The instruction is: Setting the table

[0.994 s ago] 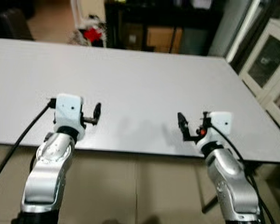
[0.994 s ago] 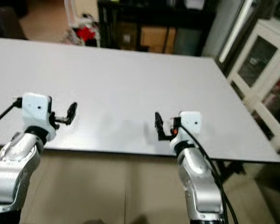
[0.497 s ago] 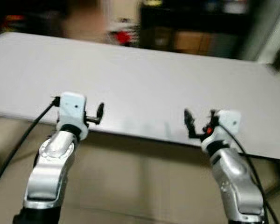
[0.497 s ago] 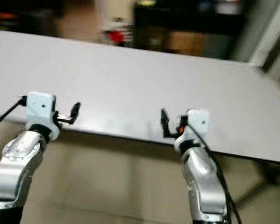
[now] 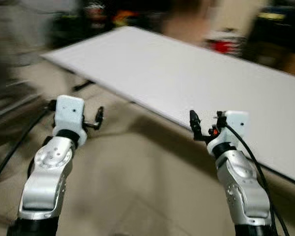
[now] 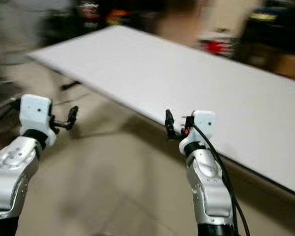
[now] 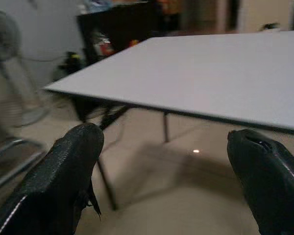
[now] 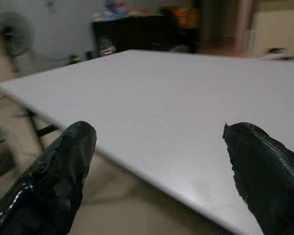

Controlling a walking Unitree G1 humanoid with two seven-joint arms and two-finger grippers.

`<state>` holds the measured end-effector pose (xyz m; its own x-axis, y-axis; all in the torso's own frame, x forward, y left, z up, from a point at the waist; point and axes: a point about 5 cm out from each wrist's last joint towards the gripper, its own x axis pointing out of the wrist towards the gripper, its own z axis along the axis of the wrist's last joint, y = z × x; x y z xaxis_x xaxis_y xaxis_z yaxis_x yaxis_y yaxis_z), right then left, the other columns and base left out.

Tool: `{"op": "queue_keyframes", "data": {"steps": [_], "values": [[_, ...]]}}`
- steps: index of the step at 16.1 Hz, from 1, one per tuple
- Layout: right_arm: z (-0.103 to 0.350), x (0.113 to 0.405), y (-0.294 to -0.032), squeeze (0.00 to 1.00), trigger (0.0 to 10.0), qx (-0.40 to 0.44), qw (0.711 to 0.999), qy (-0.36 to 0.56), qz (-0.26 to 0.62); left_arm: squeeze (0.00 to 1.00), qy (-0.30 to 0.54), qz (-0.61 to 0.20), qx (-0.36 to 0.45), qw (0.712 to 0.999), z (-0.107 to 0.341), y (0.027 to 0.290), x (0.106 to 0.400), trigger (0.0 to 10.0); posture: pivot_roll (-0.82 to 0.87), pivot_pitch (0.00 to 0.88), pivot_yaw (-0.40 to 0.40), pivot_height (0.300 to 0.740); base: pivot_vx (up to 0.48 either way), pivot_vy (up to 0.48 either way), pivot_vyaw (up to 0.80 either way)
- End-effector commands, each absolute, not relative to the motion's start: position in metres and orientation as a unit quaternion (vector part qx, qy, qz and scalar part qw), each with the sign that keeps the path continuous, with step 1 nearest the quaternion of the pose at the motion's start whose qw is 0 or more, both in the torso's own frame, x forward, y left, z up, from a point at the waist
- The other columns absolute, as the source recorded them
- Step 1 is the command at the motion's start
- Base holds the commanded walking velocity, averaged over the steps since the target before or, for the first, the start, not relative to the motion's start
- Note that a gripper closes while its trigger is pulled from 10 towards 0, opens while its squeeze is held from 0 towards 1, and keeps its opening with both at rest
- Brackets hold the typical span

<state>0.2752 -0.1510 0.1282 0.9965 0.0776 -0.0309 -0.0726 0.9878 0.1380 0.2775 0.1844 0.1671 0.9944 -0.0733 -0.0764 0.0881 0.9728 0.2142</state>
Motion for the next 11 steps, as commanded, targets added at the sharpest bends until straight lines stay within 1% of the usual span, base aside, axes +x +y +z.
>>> {"op": "queue_keyframes", "data": {"steps": [1, 11], "values": [[0.1231, 0.2746, -0.1544, 1.00, 10.0, 0.070, 0.997, 0.028, 0.027, 0.00, 0.029, -0.046, 0.119, 0.991, 0.1715, 0.1834, 0.2781, 10.0, 0.13, 0.000, -0.025, 0.740, 0.000, 0.360, 0.80], [0.1238, 0.2778, -0.1534, 1.00, 10.0, 0.078, 0.996, 0.026, 0.028, 0.00, 0.027, -0.048, 0.121, 0.991, 0.1750, 0.1808, 0.2815, 10.0, 0.13, 0.000, -0.024, 0.740, 0.000, 0.362, 0.80]]}}
